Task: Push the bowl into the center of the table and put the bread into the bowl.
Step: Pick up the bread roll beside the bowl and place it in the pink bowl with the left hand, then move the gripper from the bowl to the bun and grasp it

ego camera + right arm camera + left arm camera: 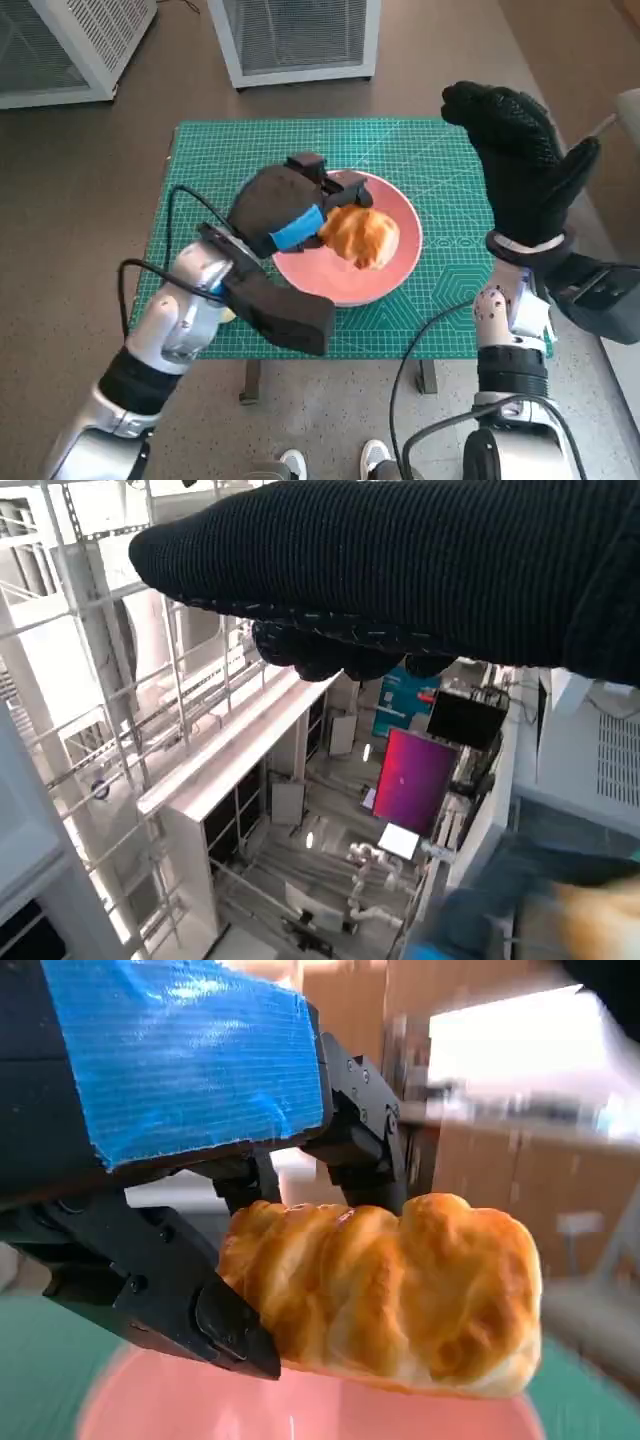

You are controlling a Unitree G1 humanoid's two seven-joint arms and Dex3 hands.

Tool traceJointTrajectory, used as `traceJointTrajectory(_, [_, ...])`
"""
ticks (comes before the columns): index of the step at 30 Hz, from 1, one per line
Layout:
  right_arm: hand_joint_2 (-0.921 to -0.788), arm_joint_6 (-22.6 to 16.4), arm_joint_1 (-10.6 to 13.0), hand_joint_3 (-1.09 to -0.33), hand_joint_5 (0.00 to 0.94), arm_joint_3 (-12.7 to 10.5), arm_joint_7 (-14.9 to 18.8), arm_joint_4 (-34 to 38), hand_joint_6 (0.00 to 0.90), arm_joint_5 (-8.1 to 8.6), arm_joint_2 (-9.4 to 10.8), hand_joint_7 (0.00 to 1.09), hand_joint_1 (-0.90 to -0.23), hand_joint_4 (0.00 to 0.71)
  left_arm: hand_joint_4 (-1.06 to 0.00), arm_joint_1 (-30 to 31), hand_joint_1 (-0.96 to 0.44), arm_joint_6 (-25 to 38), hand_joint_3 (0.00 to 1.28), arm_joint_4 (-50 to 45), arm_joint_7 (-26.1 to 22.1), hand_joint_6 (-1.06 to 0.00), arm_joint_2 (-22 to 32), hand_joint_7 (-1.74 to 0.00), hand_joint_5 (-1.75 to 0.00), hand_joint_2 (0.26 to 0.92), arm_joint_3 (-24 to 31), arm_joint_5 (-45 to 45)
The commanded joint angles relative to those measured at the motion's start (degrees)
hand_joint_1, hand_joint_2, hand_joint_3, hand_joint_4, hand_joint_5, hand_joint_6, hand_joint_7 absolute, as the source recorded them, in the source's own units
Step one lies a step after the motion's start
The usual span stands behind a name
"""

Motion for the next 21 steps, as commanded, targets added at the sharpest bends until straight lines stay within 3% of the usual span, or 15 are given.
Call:
traceJointTrajectory(1, [-0.921, -0.26, 1.77, -0.611, 0.0, -0.04, 0.56, 0.19, 0.036, -0.28, -0.24, 0.57, -0.587, 0.234, -0.37, -0.37, -0.02, -0.98, 0.09, 1.6, -1.78, -0.39, 0.19, -0.55, -0.32, 0.873, -0.75, 0.72])
traceJointTrajectory(3, [-0.921, -0.58, 1.79, -0.615, 0.001, -0.15, 0.66, 0.48, 0.032, -0.4, -0.53, 0.56, -0.585, 0.235, -0.24, -0.64, -0.14, -1.17, 0.05, 1.83, -3.15, -0.31, 0.77, -0.34, -0.13, 0.851, -1.02, 1.08])
traceJointTrajectory(7, [-0.921, -0.95, 1.75, -0.629, 0.001, -0.2, 0.48, 0.68, 0.026, -0.65, -0.83, 0.56, -0.578, 0.236, -0.15, -0.9, -0.31, -0.87, 0.03, 1.02, -6.85, -0.24, 1.66, -0.21, -0.03, 0.843, -0.43, 0.06])
traceJointTrajectory(14, [-0.921, -1.58, 1.83, -0.638, 0.001, -0.13, -0.03, 0.76, 0.023, -1.21, -0.75, 0.56, -0.575, 0.237, -0.02, -0.66, -0.51, 3.06, 0.02, -2.11, -16.04, -0.16, 2.75, -0.11, 0.0, 0.859, 1.9, -3.56])
traceJointTrajectory(21, [-0.921, -1.76, 2.17, -0.641, 0.001, 0.16, -0.45, 0.37, 0.021, -1.73, -0.24, 0.55, -0.574, 0.236, 0.0, 1.92, -0.61, 6.19, 0.02, -7.28, -19.01, -0.14, 4.58, -0.09, 0.0, 0.874, 6.23, -6.29])
